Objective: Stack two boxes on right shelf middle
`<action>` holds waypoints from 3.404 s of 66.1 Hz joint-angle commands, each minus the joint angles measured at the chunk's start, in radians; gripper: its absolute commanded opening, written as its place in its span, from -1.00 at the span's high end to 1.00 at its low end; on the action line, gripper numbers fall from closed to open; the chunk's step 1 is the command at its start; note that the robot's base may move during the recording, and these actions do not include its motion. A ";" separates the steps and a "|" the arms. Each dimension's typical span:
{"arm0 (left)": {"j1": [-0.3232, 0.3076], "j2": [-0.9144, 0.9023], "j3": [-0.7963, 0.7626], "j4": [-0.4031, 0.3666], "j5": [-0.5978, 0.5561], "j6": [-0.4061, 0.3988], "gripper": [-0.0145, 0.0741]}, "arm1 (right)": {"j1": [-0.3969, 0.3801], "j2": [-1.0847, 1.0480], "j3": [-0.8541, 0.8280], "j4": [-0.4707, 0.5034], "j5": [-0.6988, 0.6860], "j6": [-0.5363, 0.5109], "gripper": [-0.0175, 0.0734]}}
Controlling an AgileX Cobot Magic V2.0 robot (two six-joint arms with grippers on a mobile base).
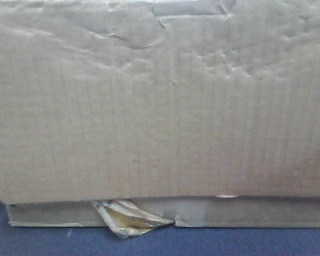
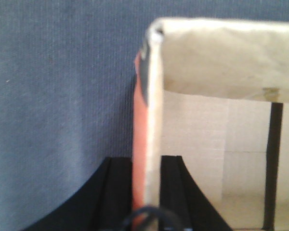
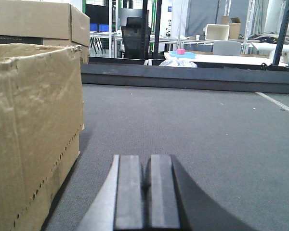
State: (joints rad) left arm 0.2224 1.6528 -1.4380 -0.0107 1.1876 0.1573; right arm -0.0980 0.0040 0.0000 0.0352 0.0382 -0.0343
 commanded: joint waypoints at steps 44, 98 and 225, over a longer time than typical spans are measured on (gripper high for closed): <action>-0.171 -0.104 -0.825 0.046 0.033 -0.347 0.92 | 0.003 -0.004 0.000 -0.002 -0.024 -0.003 0.99; -0.868 -0.031 -0.475 0.444 0.033 -0.911 0.92 | 0.003 -0.004 0.000 -0.002 -0.024 -0.003 0.99; -0.868 0.107 -0.416 0.352 0.033 -0.920 -0.05 | 0.003 -0.004 0.000 -0.002 -0.024 -0.003 0.99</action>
State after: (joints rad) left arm -0.6395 1.7939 -1.8111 0.3349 1.2251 -0.7874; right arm -0.0980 0.0040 0.0000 0.0352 0.0382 -0.0343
